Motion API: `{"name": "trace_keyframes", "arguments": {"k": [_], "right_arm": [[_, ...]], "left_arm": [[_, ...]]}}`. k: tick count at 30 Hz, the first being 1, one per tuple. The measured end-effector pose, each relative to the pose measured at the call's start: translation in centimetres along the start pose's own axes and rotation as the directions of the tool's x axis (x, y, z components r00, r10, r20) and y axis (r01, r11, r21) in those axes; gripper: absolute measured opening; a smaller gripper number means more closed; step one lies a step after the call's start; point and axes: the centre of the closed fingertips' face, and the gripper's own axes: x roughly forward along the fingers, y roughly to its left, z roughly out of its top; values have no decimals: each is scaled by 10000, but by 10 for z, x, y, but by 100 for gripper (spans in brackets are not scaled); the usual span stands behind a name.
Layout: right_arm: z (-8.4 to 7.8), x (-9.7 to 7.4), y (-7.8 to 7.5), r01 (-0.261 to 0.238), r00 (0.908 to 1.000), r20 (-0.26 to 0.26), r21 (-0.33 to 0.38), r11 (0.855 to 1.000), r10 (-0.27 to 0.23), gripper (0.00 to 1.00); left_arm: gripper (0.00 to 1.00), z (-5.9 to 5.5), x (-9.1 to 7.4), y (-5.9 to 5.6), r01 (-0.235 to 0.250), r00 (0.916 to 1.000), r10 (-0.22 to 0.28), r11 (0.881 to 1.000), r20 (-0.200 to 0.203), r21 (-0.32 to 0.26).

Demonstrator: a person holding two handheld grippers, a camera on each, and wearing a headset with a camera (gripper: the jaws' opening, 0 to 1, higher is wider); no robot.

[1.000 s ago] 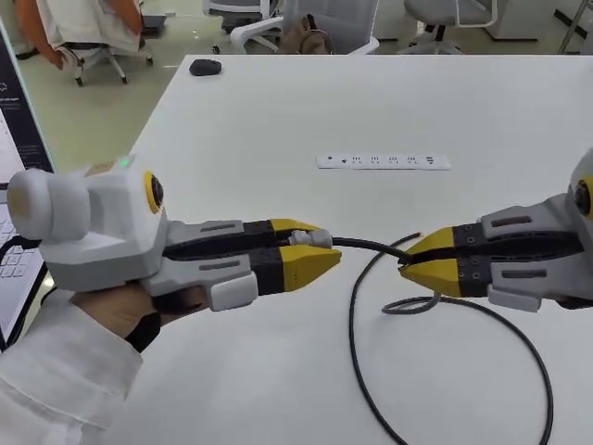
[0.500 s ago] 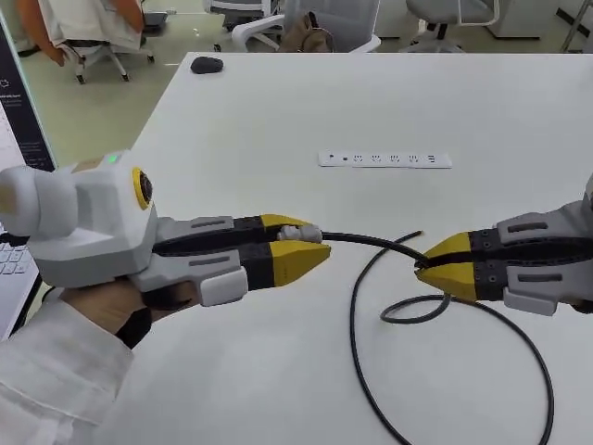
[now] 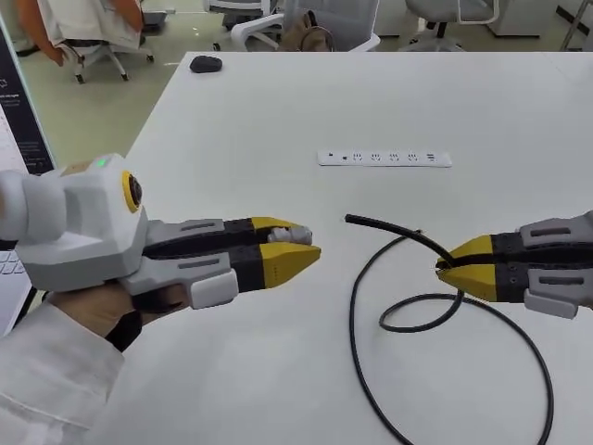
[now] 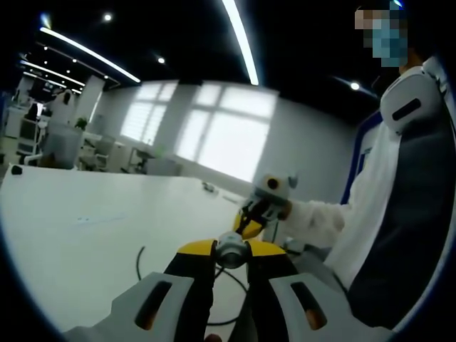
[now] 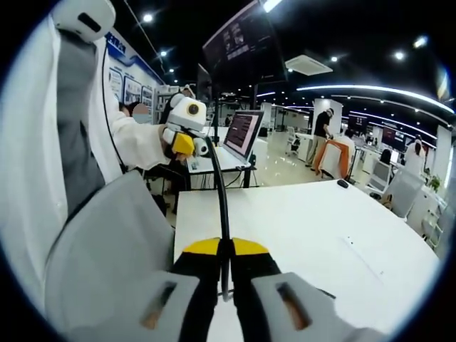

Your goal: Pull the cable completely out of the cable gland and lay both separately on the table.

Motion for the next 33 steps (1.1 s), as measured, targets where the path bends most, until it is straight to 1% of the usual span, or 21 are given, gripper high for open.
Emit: {"name": "trace_keyframes", "arguments": {"k": [4,7,9,11,13,14,16,18,21,23,25,26,27,29,31,33], "right_arm": [[-4,11,-1,76,10000,34,193,9998,-77,2],[-12,24,0,9,9998,-178,205,9998,-5,2],[-14,35,0,-29,9999,-119,354,9994,33,2],[-18,43,-2,-6,9998,-180,520,9986,16,2],[-23,52,-3,35,9995,-324,417,9991,-21,2],[-28,58,-6,135,9984,-546,453,9989,-110,2],[-35,68,-8,175,9974,-712,459,9988,-142,2],[-42,76,-12,317,9957,-888,509,9982,-271,2],[-59,93,-18,473,9904,-1325,523,9975,-401,2],[-64,102,-16,463,9882,-1484,545,9974,-377,2],[-74,112,-18,491,9831,-1789,550,9973,-385,2],[-79,117,-18,496,9787,-2017,478,9976,-390,2],[-82,121,-17,490,9765,-2122,447,9978,-384,2],[-88,128,-16,422,9729,-2293,521,9978,-292,2],[-99,137,-16,304,9682,-2498,657,9974,-130,3],[-110,145,-14,186,9608,-2772,724,9972,22,3]], "left_arm": [[18,-3,-4,2,-92,9999,92,10000,-90,-8],[18,-4,-8,2,-142,9999,142,9999,-85,-52],[18,-4,-11,1,-202,9998,202,9998,-70,-50],[18,-3,-14,3,-270,9996,270,9996,-30,-66],[18,-2,-18,4,-356,9994,357,9993,30,-82],[18,-2,-21,5,-405,9992,406,9991,71,-83],[18,-1,-24,7,-493,9987,495,9987,132,-96],[18,0,-28,8,-568,9982,571,9983,200,-123],[18,-1,-31,10,-678,9974,682,9976,214,-161],[18,-2,-33,10,-723,9971,728,9972,232,-210],[18,-3,-34,10,-745,9969,751,9969,227,-245],[18,-3,-34,10,-763,9968,769,9968,227,-257],[18,-4,-34,10,-786,9966,793,9965,239,-296],[18,-5,-35,11,-811,9963,821,9960,266,-361],[18,-6,-36,11,-838,9960,850,9956,285,-422],[18,-7,-36,12,-849,9958,865,9953,311,-473]]}}
